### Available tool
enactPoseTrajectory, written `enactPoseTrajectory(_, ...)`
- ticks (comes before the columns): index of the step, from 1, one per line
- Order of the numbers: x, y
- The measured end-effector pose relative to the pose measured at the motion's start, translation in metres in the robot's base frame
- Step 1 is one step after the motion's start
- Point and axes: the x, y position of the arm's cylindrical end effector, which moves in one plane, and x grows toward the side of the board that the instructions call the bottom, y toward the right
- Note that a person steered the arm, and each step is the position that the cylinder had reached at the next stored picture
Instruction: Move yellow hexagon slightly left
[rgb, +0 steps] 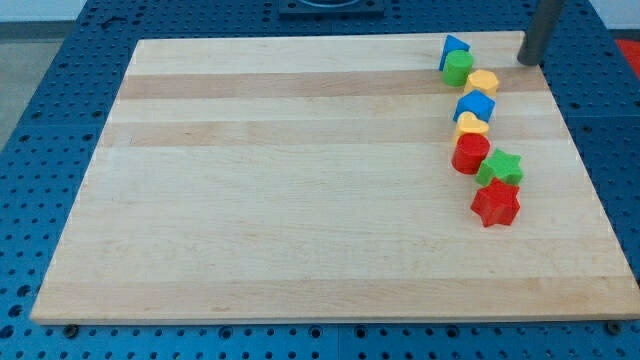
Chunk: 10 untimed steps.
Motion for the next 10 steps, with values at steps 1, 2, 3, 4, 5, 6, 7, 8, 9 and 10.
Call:
enactPoseTrajectory(1, 0.047, 0.0)
enactPoseTrajectory(2, 0.074, -0.003)
enactPoseTrajectory(3, 0.075, -0.02)
enactPoseTrajectory(4, 0.072, -0.031)
enactPoseTrajectory(5, 0.069, -0.039)
enactPoseTrajectory(6, 0.069, -0.045)
enactPoseTrajectory(7, 0.069, -0.045)
enactPoseTrajectory(8, 0.069, -0.045)
enactPoseTrajectory(9, 0.065, -0.046)
enactPoseTrajectory(10, 0.061, -0.051)
